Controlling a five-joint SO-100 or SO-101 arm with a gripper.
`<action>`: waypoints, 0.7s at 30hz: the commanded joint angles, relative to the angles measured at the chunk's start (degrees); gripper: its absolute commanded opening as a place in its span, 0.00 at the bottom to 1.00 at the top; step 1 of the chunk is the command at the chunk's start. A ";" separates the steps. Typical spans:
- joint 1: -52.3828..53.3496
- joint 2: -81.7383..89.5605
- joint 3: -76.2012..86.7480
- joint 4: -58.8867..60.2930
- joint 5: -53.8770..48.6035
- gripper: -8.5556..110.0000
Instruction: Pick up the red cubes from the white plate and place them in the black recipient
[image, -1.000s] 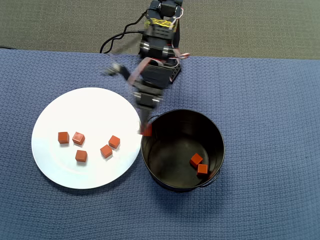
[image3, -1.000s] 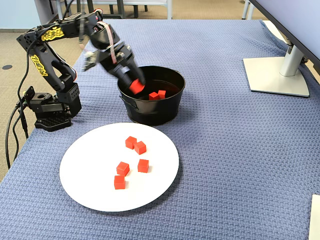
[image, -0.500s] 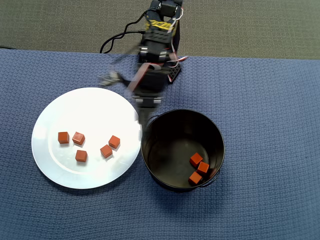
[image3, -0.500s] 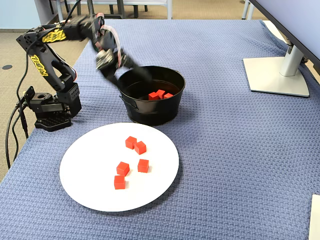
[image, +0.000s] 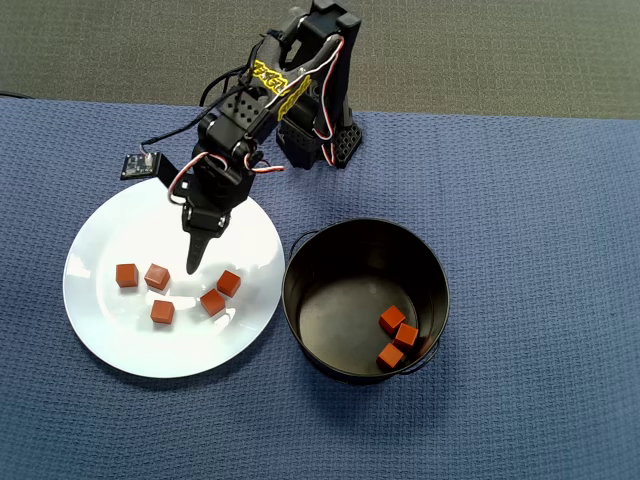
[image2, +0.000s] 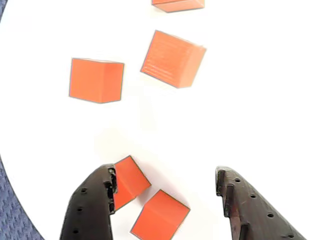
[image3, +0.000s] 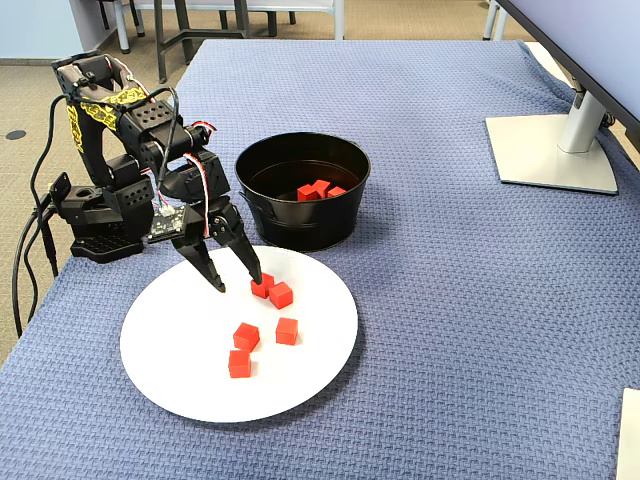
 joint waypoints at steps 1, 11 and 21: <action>-0.70 0.97 0.35 1.85 -2.99 0.22; -3.87 -4.22 -2.20 0.88 17.23 0.22; -3.60 -3.96 -5.71 8.88 35.86 0.23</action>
